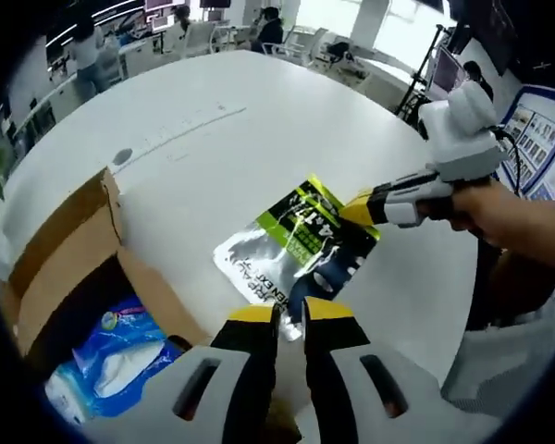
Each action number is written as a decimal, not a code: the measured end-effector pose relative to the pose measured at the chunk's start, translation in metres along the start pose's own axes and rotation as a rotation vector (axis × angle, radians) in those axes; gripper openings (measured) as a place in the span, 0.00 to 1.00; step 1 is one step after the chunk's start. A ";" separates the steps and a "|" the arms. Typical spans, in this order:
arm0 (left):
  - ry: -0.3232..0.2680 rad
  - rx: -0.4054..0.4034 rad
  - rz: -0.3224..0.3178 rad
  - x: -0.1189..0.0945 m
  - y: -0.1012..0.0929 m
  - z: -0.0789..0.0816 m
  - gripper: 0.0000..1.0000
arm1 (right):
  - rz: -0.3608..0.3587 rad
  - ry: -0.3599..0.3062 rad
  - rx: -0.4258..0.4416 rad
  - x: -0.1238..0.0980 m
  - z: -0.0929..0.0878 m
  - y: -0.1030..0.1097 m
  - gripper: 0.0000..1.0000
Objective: Operate the shoe box by opening the lid, removing the specified soft item, and placing it in the target area until the item is outside and the box remains undamaged.
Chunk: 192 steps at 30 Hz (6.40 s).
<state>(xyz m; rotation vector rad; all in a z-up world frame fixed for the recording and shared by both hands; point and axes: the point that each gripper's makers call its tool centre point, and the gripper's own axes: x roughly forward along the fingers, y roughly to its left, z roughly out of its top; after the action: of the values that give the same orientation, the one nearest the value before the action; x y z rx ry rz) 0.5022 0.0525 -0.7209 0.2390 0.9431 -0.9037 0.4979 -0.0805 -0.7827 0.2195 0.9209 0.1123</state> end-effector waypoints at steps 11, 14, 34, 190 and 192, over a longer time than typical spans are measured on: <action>-0.087 -0.068 0.031 -0.039 0.026 0.006 0.09 | 0.019 0.013 -0.028 0.005 0.000 0.016 0.00; -0.091 -0.066 0.044 -0.046 0.032 0.004 0.09 | 0.020 0.015 -0.035 0.006 0.001 0.019 0.00; -0.113 -0.111 0.137 -0.086 0.090 -0.034 0.11 | 0.008 0.030 -0.105 0.010 -0.001 0.028 0.00; 0.256 0.699 -0.050 -0.093 0.222 -0.148 0.61 | 0.656 0.062 -1.202 0.105 -0.006 0.379 0.56; 0.246 0.699 -0.061 -0.096 0.222 -0.146 0.61 | 0.659 0.061 -1.204 0.105 -0.005 0.378 0.55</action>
<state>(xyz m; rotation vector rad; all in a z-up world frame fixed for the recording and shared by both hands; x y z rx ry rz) 0.5578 0.3243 -0.7753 0.9376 0.8301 -1.2602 0.5561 0.3080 -0.7785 -0.6176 0.6761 1.2422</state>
